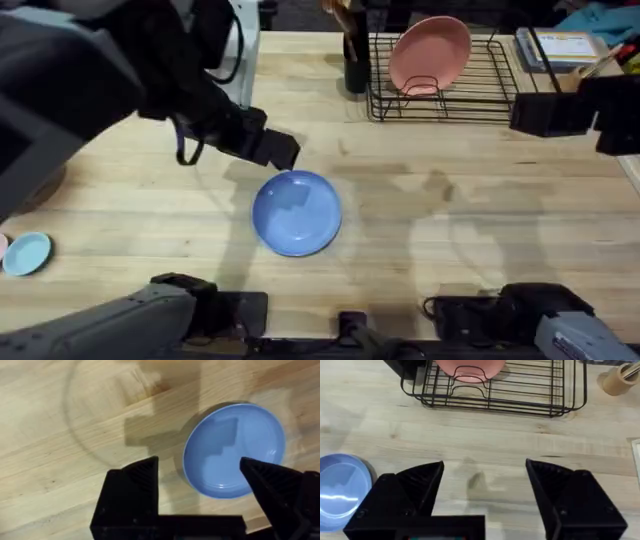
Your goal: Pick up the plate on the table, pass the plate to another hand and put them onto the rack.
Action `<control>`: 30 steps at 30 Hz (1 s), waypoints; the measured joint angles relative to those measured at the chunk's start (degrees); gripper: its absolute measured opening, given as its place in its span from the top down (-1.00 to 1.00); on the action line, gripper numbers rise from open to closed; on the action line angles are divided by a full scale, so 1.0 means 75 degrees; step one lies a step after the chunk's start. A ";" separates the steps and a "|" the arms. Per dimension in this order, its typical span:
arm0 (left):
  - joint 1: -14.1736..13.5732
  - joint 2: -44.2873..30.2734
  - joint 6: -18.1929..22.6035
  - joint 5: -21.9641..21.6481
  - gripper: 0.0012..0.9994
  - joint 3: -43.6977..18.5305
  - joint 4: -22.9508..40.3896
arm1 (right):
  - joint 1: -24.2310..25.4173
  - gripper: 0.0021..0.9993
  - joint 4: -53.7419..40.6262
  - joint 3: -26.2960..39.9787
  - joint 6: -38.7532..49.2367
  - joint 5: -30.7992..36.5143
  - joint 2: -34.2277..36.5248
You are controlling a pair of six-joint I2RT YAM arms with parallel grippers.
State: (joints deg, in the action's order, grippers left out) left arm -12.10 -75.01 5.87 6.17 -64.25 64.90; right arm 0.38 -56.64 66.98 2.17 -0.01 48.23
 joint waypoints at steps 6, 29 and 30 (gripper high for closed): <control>-0.0434 -0.0937 0.0338 -0.0003 -0.99 0.0000 -0.0201 | 0.0000 -0.99 0.0000 0.0000 -0.0003 0.0003 0.0000; -0.0484 -0.2062 0.0708 -0.0114 -0.99 0.1314 -0.1751 | 0.0000 -0.99 0.0000 0.0000 0.0000 0.0003 -0.0001; -0.0484 -0.2062 0.0708 -0.0114 -0.99 0.1317 -0.1751 | 0.0000 -0.99 -0.0001 0.0000 0.0000 0.0003 -0.0001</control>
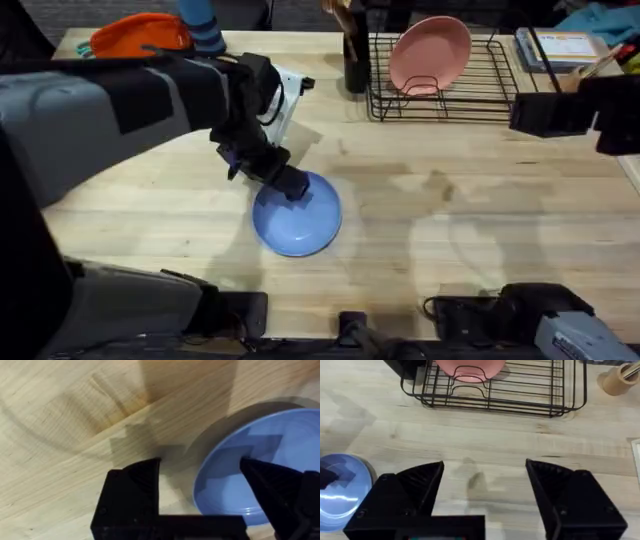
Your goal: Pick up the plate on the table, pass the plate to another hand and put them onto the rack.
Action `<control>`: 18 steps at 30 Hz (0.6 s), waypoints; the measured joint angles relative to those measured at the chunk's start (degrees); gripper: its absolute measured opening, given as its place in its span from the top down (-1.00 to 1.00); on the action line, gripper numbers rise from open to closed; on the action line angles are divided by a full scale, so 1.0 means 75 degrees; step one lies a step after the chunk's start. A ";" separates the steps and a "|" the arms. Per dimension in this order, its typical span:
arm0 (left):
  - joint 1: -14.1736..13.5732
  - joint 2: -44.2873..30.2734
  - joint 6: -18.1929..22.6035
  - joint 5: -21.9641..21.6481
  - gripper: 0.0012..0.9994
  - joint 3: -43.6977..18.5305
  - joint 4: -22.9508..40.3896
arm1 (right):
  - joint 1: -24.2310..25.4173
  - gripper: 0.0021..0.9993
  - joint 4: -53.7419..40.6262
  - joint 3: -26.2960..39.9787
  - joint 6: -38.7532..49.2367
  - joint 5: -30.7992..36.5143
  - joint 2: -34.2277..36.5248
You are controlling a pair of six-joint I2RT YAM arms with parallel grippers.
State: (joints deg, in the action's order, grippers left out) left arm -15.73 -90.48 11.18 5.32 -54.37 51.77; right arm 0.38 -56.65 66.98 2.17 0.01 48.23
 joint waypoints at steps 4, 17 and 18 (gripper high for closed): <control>0.0000 0.0000 -0.0003 0.0000 -0.99 0.0001 -0.0012 | 0.0000 -0.99 0.0001 0.0000 0.0000 0.0000 0.0000; 0.0081 0.0037 0.0000 0.0273 0.91 -0.0027 -0.0230 | 0.0000 -0.99 0.0001 0.0000 0.0002 0.0000 0.0000; 0.0073 0.0026 0.0000 0.0347 0.92 -0.0093 -0.0221 | 0.0000 -0.99 0.0001 0.0000 0.0001 0.0000 0.0001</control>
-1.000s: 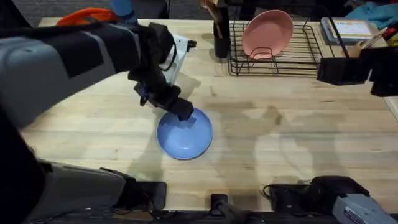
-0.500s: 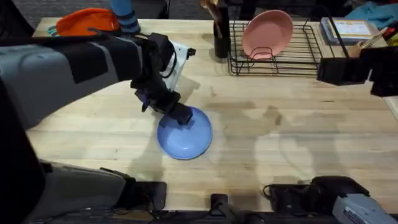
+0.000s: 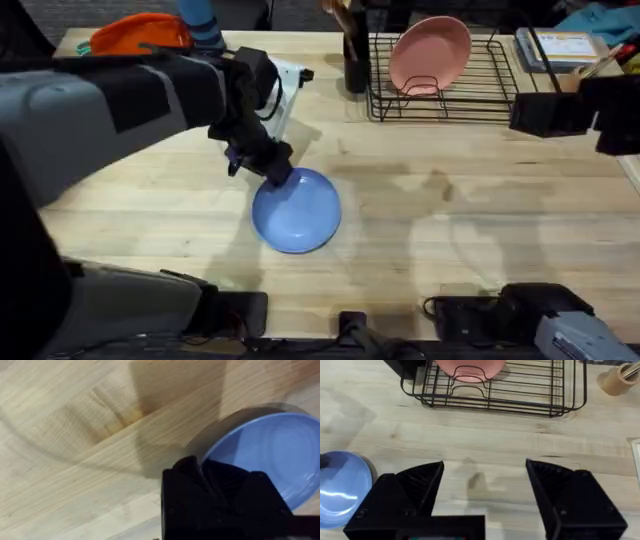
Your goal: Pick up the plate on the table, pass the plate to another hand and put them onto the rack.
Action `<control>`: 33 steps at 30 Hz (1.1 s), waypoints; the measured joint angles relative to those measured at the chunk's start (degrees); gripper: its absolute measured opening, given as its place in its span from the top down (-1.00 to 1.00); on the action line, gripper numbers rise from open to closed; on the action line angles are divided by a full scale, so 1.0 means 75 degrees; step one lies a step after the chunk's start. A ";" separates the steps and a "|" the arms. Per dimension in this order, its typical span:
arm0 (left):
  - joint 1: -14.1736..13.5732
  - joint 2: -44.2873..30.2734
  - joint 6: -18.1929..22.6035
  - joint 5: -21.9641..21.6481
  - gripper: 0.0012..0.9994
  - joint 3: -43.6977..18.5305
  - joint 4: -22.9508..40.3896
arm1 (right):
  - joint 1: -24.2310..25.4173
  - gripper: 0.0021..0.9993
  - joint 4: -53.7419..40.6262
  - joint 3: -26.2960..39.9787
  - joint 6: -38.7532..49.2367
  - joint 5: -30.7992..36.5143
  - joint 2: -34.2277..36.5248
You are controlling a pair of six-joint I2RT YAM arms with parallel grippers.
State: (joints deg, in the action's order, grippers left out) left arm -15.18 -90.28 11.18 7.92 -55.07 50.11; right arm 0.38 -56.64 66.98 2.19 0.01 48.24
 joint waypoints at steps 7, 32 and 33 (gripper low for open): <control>-0.0058 -0.0157 -0.0001 0.0152 0.92 -0.0755 0.0033 | 0.0000 -0.99 0.0000 0.0000 0.0001 0.0000 -0.0001; -0.0058 -0.0157 -0.3565 0.2852 0.92 -0.2171 -0.0946 | 0.0000 -0.99 0.0000 0.0000 0.0001 0.0000 0.0000; -0.0058 -0.0157 -0.3728 0.2954 0.92 -0.2171 -0.1056 | 0.0000 -0.99 0.0000 0.0000 0.0001 0.0000 -0.0001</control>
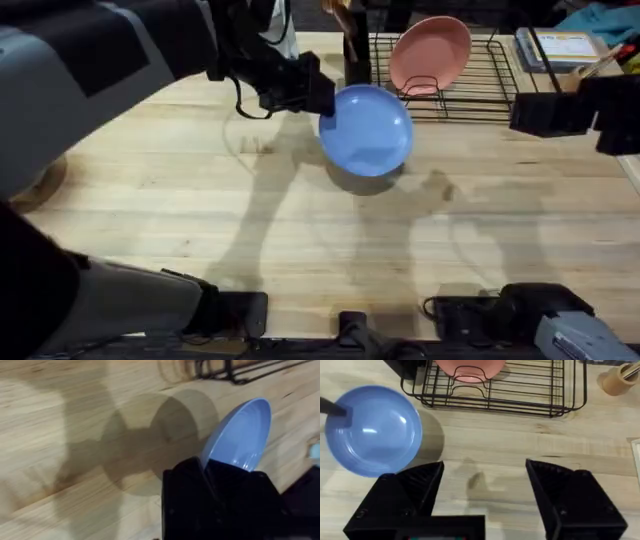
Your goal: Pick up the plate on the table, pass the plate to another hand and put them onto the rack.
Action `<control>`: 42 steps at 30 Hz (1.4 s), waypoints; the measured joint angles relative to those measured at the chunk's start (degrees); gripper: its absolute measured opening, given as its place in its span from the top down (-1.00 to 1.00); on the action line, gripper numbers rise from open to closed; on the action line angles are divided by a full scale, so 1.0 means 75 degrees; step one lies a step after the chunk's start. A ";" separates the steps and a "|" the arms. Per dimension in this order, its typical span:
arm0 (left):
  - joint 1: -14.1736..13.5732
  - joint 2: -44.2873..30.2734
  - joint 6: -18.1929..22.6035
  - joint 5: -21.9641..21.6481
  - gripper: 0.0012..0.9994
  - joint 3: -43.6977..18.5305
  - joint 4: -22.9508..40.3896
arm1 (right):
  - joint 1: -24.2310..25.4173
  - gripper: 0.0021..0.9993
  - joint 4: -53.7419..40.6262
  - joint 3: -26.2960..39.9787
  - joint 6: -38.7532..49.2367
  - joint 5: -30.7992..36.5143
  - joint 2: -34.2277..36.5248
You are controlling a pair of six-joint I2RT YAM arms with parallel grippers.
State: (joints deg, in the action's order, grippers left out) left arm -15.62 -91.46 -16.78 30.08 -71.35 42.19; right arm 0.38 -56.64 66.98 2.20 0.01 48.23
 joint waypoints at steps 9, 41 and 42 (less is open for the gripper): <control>0.0000 0.0000 -0.1464 0.0543 0.92 0.0000 -0.0338 | 0.0000 -0.99 0.0000 0.0000 0.0000 0.0000 0.0002; 0.0000 -0.0001 -0.1681 0.0625 0.92 0.0000 -0.0340 | 0.0000 -0.99 0.0351 0.0044 -0.1774 -0.2221 0.0498; 0.0000 0.0000 -0.1681 0.0625 0.92 0.0000 -0.0340 | 0.0000 -0.99 0.0353 0.0044 -0.2062 -0.2726 0.0891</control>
State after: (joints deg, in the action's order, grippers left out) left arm -15.62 -91.46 -29.39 34.76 -71.35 39.64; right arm 0.38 -54.00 67.31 -13.27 -20.44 54.91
